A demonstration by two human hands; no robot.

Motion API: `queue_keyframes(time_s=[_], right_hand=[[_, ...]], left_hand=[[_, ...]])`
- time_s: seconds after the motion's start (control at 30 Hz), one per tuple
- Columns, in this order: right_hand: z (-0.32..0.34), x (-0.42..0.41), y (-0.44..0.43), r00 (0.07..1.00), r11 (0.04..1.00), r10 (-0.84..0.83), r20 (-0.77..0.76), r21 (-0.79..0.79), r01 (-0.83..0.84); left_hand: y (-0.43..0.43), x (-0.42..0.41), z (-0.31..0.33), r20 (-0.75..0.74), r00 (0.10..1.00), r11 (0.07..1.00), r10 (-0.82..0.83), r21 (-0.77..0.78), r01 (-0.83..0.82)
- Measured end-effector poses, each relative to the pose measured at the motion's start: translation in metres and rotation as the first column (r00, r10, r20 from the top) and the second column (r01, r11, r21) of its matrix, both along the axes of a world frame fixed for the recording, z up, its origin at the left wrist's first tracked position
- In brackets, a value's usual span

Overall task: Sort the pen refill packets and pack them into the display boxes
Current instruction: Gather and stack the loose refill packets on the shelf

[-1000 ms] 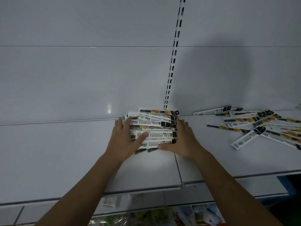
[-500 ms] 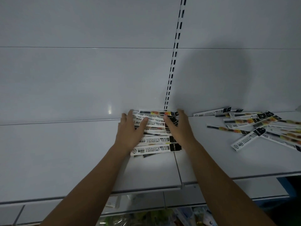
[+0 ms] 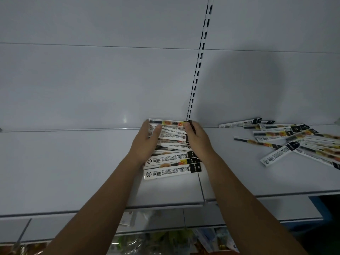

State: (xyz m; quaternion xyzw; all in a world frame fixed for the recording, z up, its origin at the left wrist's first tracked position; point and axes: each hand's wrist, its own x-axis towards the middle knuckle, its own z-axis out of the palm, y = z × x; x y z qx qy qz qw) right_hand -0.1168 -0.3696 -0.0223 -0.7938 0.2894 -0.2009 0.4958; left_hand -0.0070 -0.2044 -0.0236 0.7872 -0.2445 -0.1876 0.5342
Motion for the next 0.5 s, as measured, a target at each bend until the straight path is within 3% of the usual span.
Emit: queue_keyframes(time_s=[0.17, 0.27, 0.5], right_hand=[[-0.009, -0.037, -0.013, 0.990, 0.993, -0.117, -0.073, -0.015, 0.117], [-0.021, -0.045, 0.002, 0.996, 0.995, -0.091, -0.011, 0.037, 0.091], [-0.017, -0.043, 0.023, 0.997, 0.996, -0.043, 0.071, 0.080, 0.037]], left_hand=[[0.033, 0.003, -0.005, -0.077, 0.993, 0.990, 0.095, -0.101, -0.102], [0.039, -0.026, -0.014, -0.166, 0.986, 0.974, 0.026, -0.219, -0.063], [0.024, -0.041, -0.008, 0.005, 0.999, 0.984, 0.044, -0.171, -0.042]])
